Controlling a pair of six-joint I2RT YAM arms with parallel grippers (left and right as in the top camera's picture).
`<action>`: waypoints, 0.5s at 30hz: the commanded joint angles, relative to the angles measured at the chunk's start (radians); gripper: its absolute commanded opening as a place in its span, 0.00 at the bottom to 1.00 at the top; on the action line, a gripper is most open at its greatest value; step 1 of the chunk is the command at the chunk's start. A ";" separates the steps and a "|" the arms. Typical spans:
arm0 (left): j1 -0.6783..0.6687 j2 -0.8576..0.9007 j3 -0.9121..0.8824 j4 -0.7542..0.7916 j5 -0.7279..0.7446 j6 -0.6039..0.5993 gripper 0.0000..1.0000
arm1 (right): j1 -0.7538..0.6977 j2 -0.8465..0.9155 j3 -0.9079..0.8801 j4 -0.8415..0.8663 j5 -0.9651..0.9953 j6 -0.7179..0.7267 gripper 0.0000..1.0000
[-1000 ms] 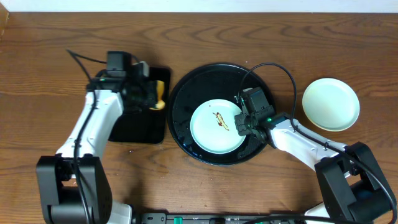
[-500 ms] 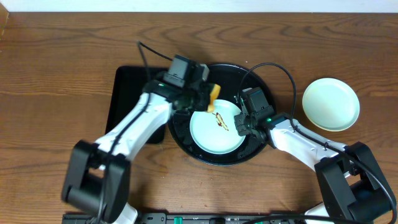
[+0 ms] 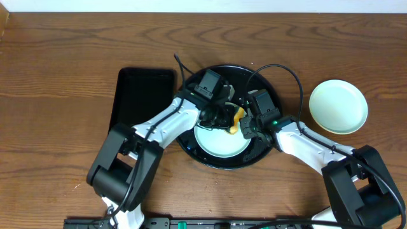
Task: Clean dirty plates on tray and stack at the side
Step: 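Scrub the sauce-smeared plate with the sponge in the left gripper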
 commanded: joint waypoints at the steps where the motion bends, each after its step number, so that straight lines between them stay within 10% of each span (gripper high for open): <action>1: -0.013 0.025 0.023 0.004 0.021 -0.027 0.08 | 0.021 0.043 -0.020 -0.019 -0.016 -0.033 0.01; 8: -0.023 0.085 0.021 -0.003 -0.001 -0.023 0.07 | 0.021 0.043 -0.020 -0.021 -0.016 -0.033 0.01; 15: 0.003 0.072 0.021 -0.052 -0.421 -0.024 0.07 | 0.021 0.043 -0.020 -0.037 -0.015 -0.033 0.01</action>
